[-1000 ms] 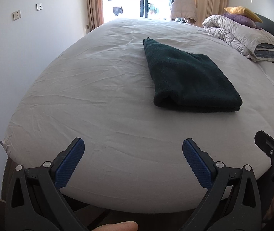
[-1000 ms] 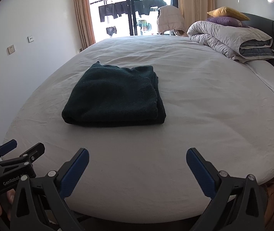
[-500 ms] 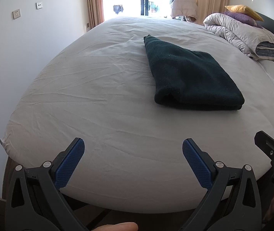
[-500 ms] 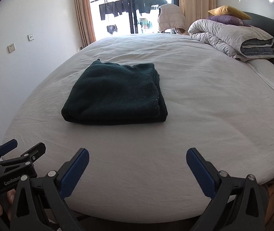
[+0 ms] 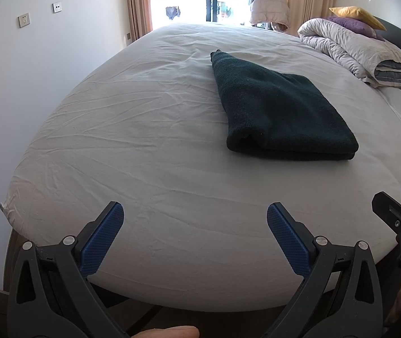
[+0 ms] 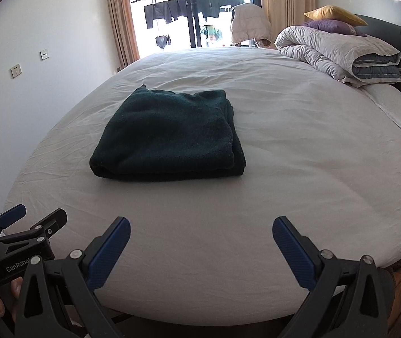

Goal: Fold small clothes

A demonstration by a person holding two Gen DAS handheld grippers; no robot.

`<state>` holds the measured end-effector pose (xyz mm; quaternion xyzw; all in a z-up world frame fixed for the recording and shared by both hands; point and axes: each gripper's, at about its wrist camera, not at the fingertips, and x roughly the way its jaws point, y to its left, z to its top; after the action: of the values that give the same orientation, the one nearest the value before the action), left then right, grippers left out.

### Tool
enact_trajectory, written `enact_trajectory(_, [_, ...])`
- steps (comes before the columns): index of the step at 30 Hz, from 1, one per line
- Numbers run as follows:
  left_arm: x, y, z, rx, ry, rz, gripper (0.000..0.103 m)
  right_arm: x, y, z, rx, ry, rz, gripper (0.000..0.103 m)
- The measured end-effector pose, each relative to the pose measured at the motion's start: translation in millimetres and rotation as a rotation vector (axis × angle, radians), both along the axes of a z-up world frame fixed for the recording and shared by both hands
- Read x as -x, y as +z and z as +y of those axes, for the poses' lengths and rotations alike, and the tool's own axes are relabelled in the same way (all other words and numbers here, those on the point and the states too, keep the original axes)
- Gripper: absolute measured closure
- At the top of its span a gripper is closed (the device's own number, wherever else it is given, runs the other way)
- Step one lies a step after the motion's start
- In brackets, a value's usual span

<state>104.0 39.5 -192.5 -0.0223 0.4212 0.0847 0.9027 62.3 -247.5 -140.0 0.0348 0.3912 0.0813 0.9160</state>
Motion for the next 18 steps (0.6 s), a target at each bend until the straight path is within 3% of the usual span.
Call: enact_trajectory(18, [0.5,-1.2,0.4,-0.003,0.002,0.003,0.000,-1.5,-2.3,-3.3,-0.004,-0.001,0.003,0.000])
